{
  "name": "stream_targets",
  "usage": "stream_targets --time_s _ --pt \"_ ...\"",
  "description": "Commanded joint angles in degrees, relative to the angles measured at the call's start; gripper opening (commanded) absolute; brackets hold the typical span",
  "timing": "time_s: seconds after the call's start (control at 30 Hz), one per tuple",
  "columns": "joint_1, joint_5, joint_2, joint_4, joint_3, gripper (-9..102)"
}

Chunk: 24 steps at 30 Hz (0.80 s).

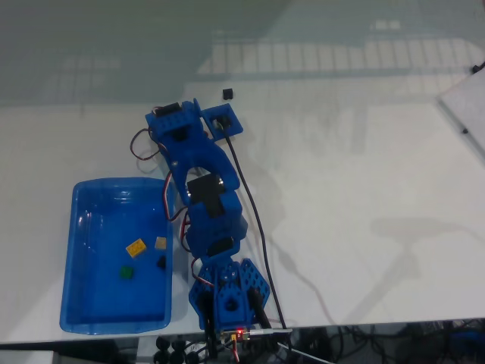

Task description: Pick up all the lego then put into the bin

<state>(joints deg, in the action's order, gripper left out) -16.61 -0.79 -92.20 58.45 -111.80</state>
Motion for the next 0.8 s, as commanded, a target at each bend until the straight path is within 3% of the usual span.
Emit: stream_targets --time_s 0.0,0.53,0.77 --pt "0.62 0.44 0.0 -0.53 3.96 18" --pt "0.88 0.44 5.54 -1.32 7.38 17" --pt "0.26 -0.44 7.03 -1.32 7.65 4"
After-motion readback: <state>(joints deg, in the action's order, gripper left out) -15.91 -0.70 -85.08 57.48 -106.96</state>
